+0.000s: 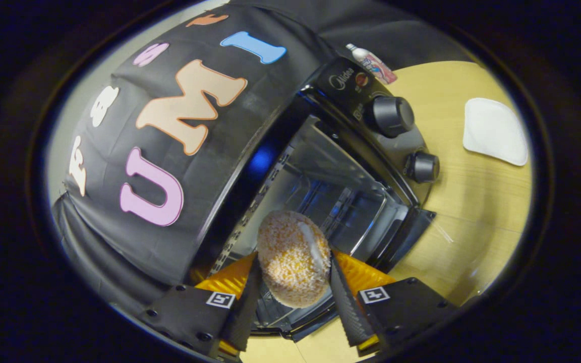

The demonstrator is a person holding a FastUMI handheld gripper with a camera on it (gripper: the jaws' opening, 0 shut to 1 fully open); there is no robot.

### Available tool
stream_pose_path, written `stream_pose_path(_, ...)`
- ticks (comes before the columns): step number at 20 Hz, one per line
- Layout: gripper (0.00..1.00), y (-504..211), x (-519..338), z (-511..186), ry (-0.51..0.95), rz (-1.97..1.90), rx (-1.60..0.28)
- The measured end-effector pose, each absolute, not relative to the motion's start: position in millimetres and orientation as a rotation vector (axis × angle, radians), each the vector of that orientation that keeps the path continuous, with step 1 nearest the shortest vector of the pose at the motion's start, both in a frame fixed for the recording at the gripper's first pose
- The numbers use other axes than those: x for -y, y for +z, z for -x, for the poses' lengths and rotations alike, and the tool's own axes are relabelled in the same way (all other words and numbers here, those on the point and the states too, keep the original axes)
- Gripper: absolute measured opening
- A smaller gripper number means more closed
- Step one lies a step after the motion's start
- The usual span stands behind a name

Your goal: Open the toaster oven, put the food inside, and close the toaster oven door.

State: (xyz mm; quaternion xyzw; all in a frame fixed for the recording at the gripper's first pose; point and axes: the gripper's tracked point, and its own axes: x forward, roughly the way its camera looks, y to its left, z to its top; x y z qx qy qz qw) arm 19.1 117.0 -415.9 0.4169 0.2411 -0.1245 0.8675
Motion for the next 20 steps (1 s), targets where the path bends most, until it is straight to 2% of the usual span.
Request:
stream_pose_path(11, 0.99, -414.9, -113.3, -4.5, -0.23, -0.818, -0.526)
stream_pose_path(20, 0.99, -398.3, -113.8, 22.0, -0.171, -0.756, -0.53)
